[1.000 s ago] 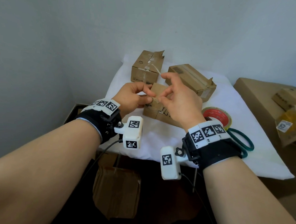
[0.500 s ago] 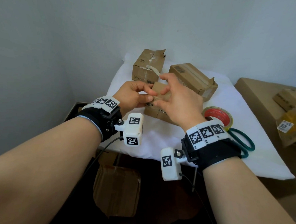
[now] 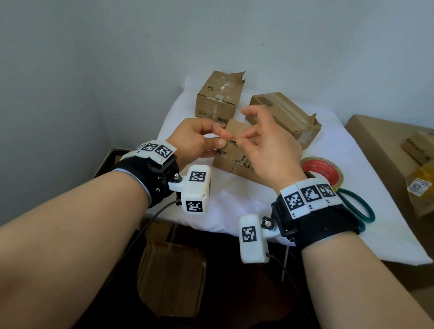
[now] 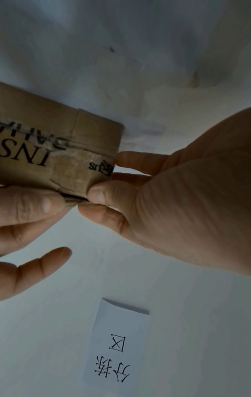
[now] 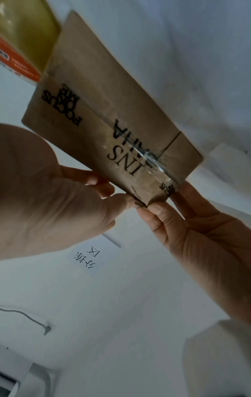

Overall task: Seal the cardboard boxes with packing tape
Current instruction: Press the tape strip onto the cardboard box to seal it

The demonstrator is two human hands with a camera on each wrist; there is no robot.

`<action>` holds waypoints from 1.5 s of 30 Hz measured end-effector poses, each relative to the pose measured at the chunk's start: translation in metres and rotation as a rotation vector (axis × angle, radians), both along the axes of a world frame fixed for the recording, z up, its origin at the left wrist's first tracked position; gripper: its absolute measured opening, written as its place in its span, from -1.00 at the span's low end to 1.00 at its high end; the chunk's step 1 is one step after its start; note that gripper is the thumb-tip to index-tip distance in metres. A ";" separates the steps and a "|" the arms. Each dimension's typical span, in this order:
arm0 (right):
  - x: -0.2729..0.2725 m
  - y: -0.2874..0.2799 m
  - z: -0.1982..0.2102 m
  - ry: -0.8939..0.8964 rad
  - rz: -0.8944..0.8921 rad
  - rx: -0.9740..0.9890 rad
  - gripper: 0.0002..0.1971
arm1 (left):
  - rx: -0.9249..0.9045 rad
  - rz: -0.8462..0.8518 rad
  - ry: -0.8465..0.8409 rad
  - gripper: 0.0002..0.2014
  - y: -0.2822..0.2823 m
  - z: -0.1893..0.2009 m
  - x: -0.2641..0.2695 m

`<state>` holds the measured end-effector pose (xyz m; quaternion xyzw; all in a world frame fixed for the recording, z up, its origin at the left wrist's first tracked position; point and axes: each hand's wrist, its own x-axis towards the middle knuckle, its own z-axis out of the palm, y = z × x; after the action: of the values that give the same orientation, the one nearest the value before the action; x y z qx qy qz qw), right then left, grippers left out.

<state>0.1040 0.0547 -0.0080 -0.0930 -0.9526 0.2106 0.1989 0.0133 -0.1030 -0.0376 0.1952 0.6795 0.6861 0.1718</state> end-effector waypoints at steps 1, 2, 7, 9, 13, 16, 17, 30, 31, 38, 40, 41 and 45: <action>-0.001 0.001 0.000 -0.002 -0.002 -0.015 -0.54 | -0.003 0.000 0.003 -0.84 0.000 0.000 0.000; -0.001 0.001 0.000 -0.004 -0.001 -0.024 -0.55 | -0.005 -0.001 0.005 -0.84 0.000 0.000 0.000; -0.003 0.002 0.001 -0.005 -0.013 -0.029 -0.62 | -0.011 0.000 0.010 -0.85 0.000 0.001 -0.001; -0.002 0.001 0.001 -0.017 -0.015 -0.016 -0.59 | -0.018 -0.003 0.017 -0.85 0.000 0.001 -0.001; 0.001 -0.003 0.003 -0.036 0.015 0.028 -0.57 | -0.005 -0.018 0.008 -0.86 -0.001 0.001 -0.001; 0.002 -0.005 0.005 -0.040 0.012 0.030 -0.56 | -0.001 -0.023 -0.004 -0.91 0.000 0.002 -0.001; 0.002 -0.005 0.005 -0.045 0.009 0.029 -0.56 | -0.004 -0.015 0.003 -0.93 0.001 0.001 -0.001; 0.001 -0.003 0.005 -0.040 0.002 -0.017 -0.54 | -0.092 -0.019 0.053 -0.56 -0.005 -0.002 -0.007; 0.001 -0.003 0.005 -0.042 0.006 -0.015 -0.53 | -0.088 -0.022 0.039 -0.59 -0.004 -0.002 -0.008; -0.001 -0.001 0.007 -0.050 0.026 0.021 -0.52 | -0.028 -0.041 -0.031 -0.77 -0.005 -0.001 -0.010; -0.001 0.000 0.006 -0.050 0.028 0.024 -0.52 | -0.022 -0.058 -0.034 -0.75 -0.006 -0.002 -0.011; -0.002 0.001 0.006 -0.051 0.031 0.022 -0.53 | -0.028 -0.072 -0.027 -0.74 -0.007 -0.003 -0.012; -0.002 0.002 0.006 -0.054 0.047 0.020 -0.53 | -0.104 -0.138 0.084 -0.56 -0.010 -0.004 -0.018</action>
<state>0.1017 0.0570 -0.0025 -0.0740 -0.9616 0.2029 0.1692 -0.0042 -0.1131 -0.0420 0.2609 0.7057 0.6276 0.1999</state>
